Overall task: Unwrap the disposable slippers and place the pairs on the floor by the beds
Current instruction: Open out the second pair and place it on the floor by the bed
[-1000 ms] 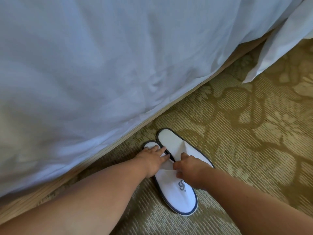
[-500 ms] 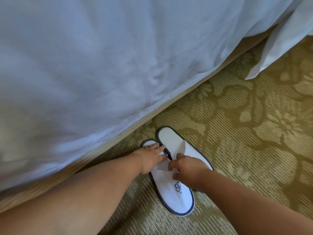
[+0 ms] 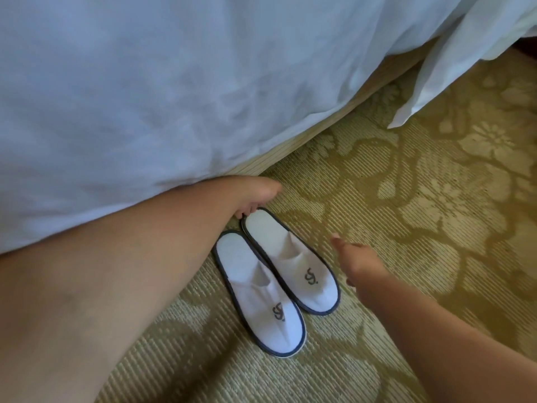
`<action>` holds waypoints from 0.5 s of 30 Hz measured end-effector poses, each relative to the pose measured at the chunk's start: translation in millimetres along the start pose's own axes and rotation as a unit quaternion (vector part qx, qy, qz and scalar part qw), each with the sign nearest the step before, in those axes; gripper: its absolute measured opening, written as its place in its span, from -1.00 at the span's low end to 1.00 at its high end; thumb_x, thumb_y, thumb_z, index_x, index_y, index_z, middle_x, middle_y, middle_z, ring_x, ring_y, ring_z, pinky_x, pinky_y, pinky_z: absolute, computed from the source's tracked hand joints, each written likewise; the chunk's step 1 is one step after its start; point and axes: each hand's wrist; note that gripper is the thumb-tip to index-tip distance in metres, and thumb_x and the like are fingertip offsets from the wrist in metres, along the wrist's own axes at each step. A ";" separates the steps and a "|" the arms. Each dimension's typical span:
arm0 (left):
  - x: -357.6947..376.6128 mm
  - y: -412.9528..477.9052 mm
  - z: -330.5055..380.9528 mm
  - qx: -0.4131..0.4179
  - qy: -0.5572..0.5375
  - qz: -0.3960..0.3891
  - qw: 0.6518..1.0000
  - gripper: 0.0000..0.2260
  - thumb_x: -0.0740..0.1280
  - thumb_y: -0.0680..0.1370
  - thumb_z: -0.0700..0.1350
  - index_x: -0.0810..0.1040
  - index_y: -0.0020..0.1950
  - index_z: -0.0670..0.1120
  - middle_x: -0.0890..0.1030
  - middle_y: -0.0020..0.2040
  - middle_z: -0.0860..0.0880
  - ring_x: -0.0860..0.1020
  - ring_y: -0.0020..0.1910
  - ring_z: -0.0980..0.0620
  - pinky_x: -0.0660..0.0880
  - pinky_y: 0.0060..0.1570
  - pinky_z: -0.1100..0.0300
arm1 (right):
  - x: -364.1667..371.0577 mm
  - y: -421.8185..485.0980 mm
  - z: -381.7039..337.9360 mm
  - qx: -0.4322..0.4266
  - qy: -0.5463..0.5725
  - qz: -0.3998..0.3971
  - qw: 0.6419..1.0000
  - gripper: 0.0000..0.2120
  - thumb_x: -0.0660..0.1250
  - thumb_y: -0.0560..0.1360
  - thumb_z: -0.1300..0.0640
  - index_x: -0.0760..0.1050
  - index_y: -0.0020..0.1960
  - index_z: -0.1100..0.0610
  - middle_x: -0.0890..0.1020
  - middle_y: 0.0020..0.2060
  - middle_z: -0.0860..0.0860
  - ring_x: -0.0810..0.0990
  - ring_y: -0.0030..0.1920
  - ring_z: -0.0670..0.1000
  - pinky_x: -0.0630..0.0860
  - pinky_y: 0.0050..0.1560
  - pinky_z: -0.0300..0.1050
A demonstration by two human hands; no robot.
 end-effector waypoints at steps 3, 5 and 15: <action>-1.7 6.6 0.6 -0.028 -0.013 0.023 0.999 -0.27 0.02 0.56 0.30 0.07 0.54 -0.18 0.14 0.52 -0.28 0.18 0.45 -0.27 0.19 0.35 -0.17 | -7.8 1.0 16.3 0.120 0.113 -0.044 0.985 -0.27 0.21 0.53 -0.32 0.33 0.45 0.22 0.49 0.19 0.15 0.46 0.15 0.21 0.40 0.28 0.23; -1.7 9.8 2.8 -0.033 -0.024 0.033 0.999 -0.27 0.02 0.55 0.32 0.06 0.55 -0.14 0.13 0.53 -0.25 0.19 0.45 -0.25 0.23 0.31 -0.13 | -12.7 -0.1 23.0 0.177 0.184 -0.087 0.963 -0.18 0.20 0.52 -0.33 0.18 0.53 0.24 0.36 0.41 0.25 0.36 0.37 0.30 0.30 0.37 0.28; 2.3 32.2 -0.7 -0.032 -0.023 0.040 0.998 -0.22 -0.01 0.50 0.40 -0.01 0.57 -0.04 0.13 0.54 -0.19 0.19 0.46 -0.21 0.15 0.36 -0.16 | -8.7 -4.2 27.0 0.260 0.344 -0.134 0.892 -0.06 0.12 0.53 -0.38 -0.04 0.57 0.30 0.13 0.54 0.29 0.41 0.13 0.29 0.53 -0.29 0.38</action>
Point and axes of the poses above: each hand's wrist, its own y-axis towards the middle knuckle, its own x-axis out of the palm, z = x × y
